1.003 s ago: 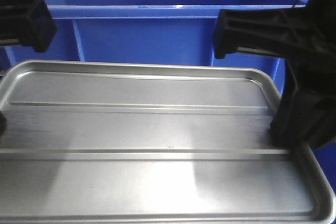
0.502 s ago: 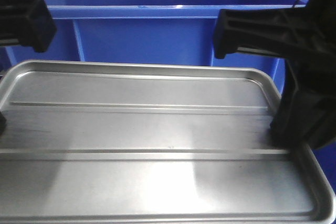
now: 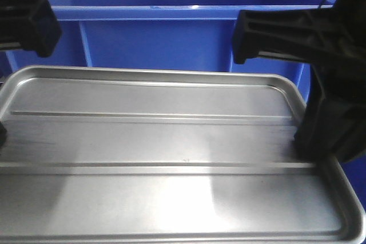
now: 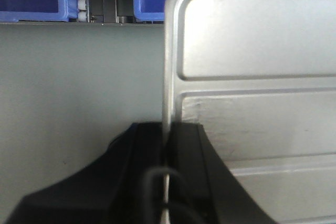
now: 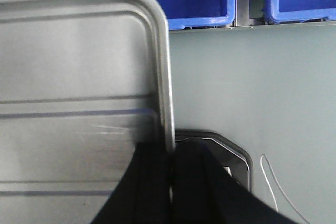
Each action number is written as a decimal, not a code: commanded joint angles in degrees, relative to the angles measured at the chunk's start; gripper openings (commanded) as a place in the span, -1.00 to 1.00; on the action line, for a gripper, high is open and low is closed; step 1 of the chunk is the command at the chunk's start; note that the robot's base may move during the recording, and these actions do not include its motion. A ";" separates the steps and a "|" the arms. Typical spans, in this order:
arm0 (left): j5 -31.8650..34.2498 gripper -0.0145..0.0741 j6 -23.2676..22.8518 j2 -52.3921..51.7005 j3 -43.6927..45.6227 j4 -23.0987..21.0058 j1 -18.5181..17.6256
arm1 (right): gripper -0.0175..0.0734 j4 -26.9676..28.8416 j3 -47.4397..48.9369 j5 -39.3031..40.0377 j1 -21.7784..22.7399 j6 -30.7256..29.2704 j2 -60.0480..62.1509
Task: Grab silver tray and place in blue box
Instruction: 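Carry the tray over the blue crate and lower it inside with both grippers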
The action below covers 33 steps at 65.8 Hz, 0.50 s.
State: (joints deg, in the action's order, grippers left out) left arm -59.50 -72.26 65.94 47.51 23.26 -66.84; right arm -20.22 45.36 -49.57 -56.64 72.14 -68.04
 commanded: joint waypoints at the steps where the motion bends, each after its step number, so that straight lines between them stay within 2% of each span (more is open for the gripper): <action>1: -1.79 -0.71 -0.40 -1.01 1.25 1.93 -0.33 | -0.48 -3.19 1.38 -0.52 0.14 0.33 1.43; 10: -1.33 -0.71 -0.29 -1.01 1.25 2.06 -0.33 | -0.48 -3.14 1.38 -0.28 0.14 -0.22 1.43; 20: 0.22 -0.71 3.35 -1.01 1.73 0.63 0.57 | -0.48 -2.97 2.96 0.49 0.14 -6.34 1.43; 33: 7.81 -0.71 14.46 -1.01 4.34 -6.57 7.45 | -0.48 1.31 8.51 0.73 3.62 -16.76 1.20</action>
State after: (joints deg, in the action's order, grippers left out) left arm -57.62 -62.96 65.94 48.75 18.60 -62.13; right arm -19.34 49.74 -51.60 -55.12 60.78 -68.04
